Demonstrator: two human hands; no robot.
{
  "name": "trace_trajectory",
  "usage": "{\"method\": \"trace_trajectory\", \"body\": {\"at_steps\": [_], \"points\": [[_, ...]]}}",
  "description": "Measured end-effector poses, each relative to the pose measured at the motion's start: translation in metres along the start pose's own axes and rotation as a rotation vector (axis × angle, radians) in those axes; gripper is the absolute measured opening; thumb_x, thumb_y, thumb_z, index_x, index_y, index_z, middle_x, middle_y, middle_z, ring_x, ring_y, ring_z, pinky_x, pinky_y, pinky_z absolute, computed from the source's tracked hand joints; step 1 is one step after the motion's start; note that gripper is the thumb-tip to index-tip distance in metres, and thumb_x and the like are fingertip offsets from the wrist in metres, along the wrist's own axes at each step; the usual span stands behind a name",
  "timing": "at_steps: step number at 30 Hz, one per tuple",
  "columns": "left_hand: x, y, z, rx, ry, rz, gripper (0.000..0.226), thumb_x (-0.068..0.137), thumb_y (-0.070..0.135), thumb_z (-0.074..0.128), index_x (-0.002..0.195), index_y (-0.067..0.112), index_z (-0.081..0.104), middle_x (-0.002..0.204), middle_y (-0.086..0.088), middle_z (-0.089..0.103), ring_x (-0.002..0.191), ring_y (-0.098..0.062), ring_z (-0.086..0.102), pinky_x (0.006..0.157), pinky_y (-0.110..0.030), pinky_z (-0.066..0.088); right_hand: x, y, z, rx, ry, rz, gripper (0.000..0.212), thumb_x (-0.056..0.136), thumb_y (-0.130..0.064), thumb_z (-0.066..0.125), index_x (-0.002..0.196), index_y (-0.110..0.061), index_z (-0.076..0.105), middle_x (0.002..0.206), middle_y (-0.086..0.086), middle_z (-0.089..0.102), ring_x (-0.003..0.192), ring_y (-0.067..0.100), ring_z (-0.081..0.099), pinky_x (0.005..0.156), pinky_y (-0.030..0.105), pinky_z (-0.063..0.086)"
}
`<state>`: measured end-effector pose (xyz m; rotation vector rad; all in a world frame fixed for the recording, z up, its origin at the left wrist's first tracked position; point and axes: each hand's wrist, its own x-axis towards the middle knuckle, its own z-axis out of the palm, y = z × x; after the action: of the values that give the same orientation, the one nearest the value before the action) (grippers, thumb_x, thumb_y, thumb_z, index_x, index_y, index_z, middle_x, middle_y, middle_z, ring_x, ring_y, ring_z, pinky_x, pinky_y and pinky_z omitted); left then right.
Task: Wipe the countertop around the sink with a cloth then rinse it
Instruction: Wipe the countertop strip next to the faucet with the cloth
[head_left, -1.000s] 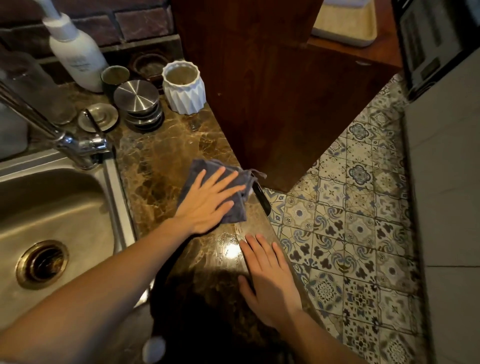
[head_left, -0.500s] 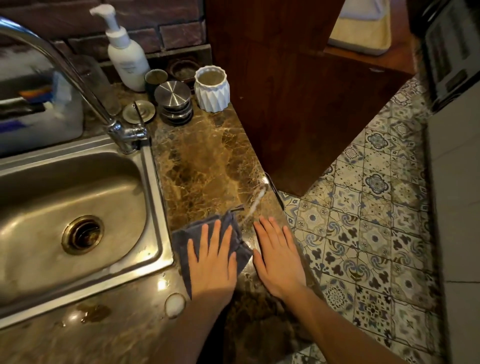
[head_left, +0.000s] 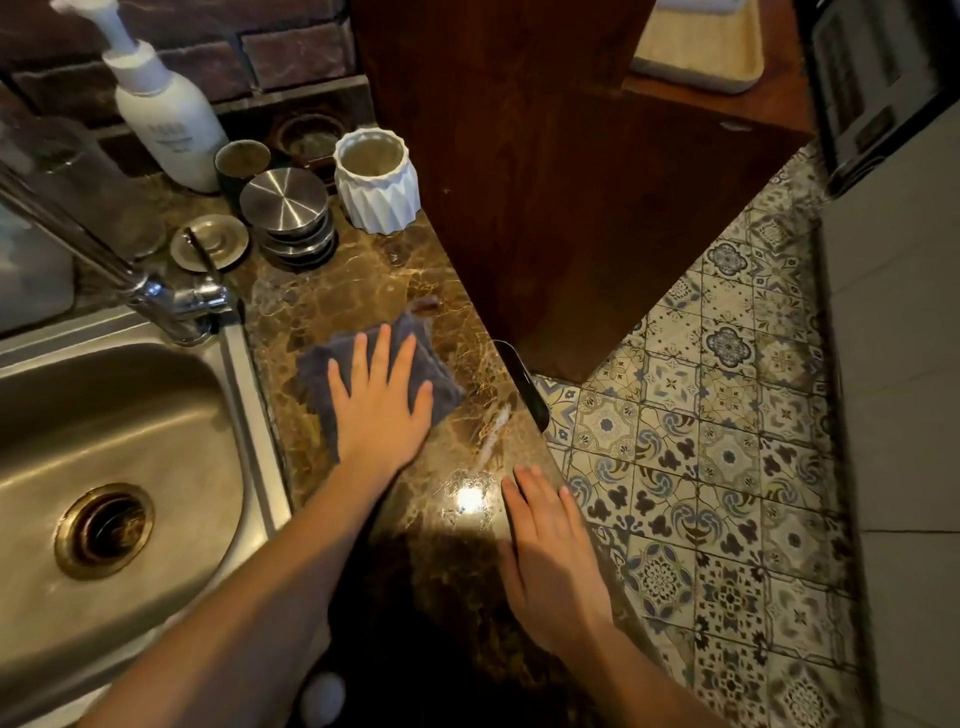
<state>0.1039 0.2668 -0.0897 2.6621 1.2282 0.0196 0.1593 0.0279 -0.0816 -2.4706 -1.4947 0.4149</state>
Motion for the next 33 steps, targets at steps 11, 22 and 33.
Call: {"method": "trace_trajectory", "body": {"at_steps": [11, 22, 33], "points": [[0.013, 0.003, 0.002, -0.034, 0.005, 0.077, 0.054, 0.099, 0.044, 0.034, 0.15, 0.027, 0.028, 0.161, 0.001, 0.01, 0.148, -0.024, 0.002, 0.115, -0.055, -0.003, 0.001, -0.001, 0.0, -0.074, -0.016, -0.02, 0.06, 0.096, -0.036, 0.029, 0.151, -0.012, 0.021, 0.158, 0.006, 0.02, 0.147, 0.019, 0.009, 0.116, 0.041, 0.005], [-0.162, 0.019, 0.02, 0.0, -0.01, -0.003, 0.061, 0.093, 0.048, 0.025, 0.148, 0.025, 0.033, 0.158, -0.004, 0.023, 0.145, -0.029, 0.019, 0.11, -0.059, 0.008, -0.026, 0.008, -0.001, -0.184, -0.084, -0.108, 0.077, 0.094, -0.057, 0.026, 0.153, -0.013, 0.003, 0.161, 0.007, -0.002, 0.147, 0.025, -0.009, 0.116, 0.048, -0.002], [-0.17, 0.021, 0.02, -0.03, -0.035, -0.069, 0.058, 0.096, 0.046, 0.019, 0.149, 0.026, 0.029, 0.159, -0.001, 0.019, 0.146, -0.027, 0.012, 0.113, -0.058, 0.008, -0.057, 0.012, 0.0, -0.164, -0.098, -0.076, 0.085, 0.091, -0.061, 0.031, 0.152, -0.005, 0.008, 0.16, 0.011, 0.004, 0.148, 0.022, -0.003, 0.115, 0.046, 0.003]]}}
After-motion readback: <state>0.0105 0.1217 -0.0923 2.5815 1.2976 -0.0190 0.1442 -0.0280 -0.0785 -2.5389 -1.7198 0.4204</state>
